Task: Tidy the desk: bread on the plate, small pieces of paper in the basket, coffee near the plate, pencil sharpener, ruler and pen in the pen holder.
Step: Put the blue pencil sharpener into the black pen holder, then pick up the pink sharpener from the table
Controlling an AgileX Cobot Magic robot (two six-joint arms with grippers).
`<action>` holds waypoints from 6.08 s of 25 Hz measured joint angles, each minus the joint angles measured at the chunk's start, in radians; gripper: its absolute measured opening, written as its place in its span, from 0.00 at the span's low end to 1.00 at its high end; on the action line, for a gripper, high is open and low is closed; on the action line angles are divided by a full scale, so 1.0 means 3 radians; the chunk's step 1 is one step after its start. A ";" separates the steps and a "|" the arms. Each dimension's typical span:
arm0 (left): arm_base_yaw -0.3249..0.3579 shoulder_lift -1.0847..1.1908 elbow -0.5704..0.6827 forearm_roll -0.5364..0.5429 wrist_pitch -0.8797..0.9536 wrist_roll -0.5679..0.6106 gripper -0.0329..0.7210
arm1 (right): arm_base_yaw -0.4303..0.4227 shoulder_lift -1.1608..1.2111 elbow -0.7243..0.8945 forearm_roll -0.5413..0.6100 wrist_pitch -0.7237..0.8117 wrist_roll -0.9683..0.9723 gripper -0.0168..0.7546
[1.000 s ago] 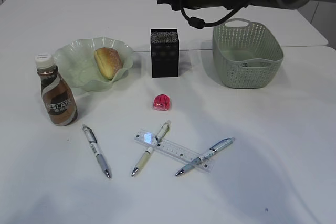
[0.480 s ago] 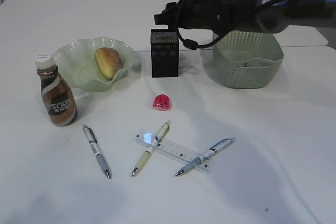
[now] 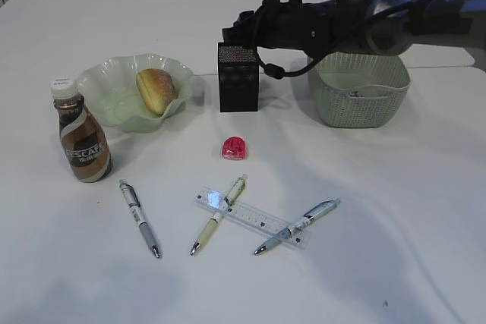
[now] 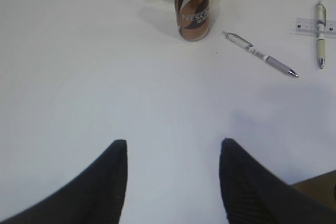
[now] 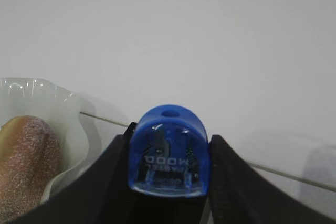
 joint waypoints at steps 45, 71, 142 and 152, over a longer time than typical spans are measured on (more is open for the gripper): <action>0.0000 0.0000 0.0000 0.0002 -0.0022 0.0000 0.57 | 0.0000 0.0246 -0.0039 -0.0011 -0.0036 0.0000 0.51; 0.0000 0.0000 0.0000 0.0040 -0.0022 0.0000 0.57 | 0.0041 0.0252 -0.0335 0.0001 0.0433 0.0006 0.57; 0.0000 0.0100 0.0000 0.0141 0.0326 -0.0277 0.55 | 0.0584 -0.0945 -0.1983 -0.0016 0.4204 0.0615 0.56; 0.0000 0.0152 0.0007 0.0141 0.0141 -0.0388 0.55 | 0.0584 -0.1535 -0.0205 -0.0950 0.4204 0.0998 0.55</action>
